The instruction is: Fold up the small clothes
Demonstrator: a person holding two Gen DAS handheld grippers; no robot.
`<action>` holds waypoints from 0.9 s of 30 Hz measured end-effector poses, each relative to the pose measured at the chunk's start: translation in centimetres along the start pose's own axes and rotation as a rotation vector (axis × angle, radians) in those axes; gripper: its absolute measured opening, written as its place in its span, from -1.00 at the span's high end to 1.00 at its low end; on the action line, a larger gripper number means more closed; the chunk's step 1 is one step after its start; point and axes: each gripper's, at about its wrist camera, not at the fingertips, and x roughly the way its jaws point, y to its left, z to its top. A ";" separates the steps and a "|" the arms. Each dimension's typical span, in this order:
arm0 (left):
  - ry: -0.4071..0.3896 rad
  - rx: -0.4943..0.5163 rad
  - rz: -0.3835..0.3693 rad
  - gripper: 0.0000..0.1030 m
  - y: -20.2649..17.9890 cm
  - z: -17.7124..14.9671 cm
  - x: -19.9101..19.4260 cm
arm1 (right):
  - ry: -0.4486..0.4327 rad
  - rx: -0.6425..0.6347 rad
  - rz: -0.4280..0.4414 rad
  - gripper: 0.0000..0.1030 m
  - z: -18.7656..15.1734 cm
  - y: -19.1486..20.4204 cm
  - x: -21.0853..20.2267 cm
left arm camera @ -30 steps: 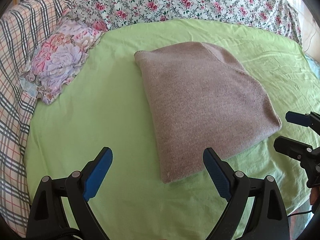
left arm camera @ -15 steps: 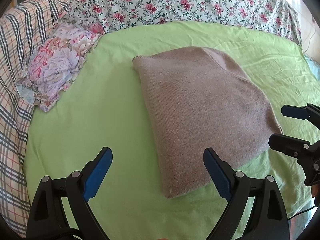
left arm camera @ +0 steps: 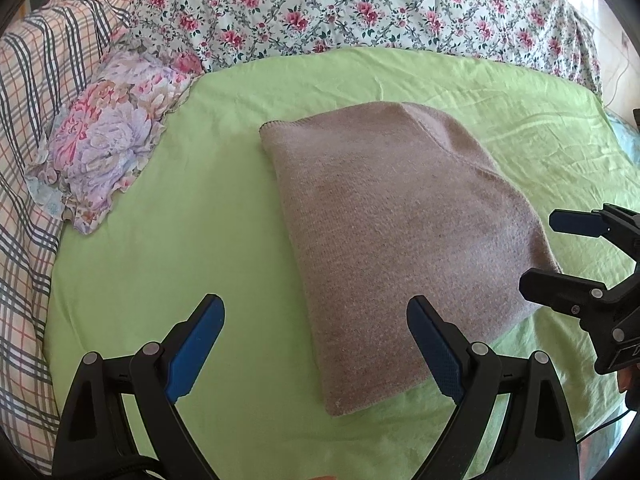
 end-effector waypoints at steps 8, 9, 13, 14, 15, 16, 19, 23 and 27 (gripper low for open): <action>0.016 0.023 -0.007 -0.81 -0.2 -0.1 0.1 | 0.017 -0.002 0.002 -0.87 -0.1 -0.1 0.1; 0.017 0.028 -0.004 -0.81 -0.3 -0.2 0.1 | 0.021 -0.003 0.001 -0.87 -0.2 -0.1 0.1; 0.021 0.033 -0.004 -0.81 -0.1 -0.2 0.2 | 0.029 0.004 0.000 -0.87 -0.3 -0.2 0.1; 0.022 0.032 -0.004 -0.81 -0.1 -0.3 0.2 | 0.030 0.006 -0.001 -0.87 -0.3 -0.2 0.2; 0.024 0.031 -0.006 -0.81 -0.1 -0.3 0.3 | 0.032 0.006 -0.001 -0.87 -0.3 -0.3 0.2; 0.027 0.029 -0.007 -0.82 -0.1 -0.3 0.3 | 0.032 0.005 -0.002 -0.87 -0.3 -0.4 0.2; 0.028 0.031 -0.010 -0.82 -0.1 -0.3 0.3 | 0.034 0.003 -0.004 -0.87 -0.2 -0.4 0.2; 0.027 0.032 -0.011 -0.82 0.0 -0.2 0.2 | 0.033 0.003 -0.007 -0.87 -0.2 -0.3 0.1; 0.025 0.034 -0.011 -0.82 -0.1 -0.2 0.2 | 0.031 -0.002 -0.007 -0.87 -0.1 -0.4 0.1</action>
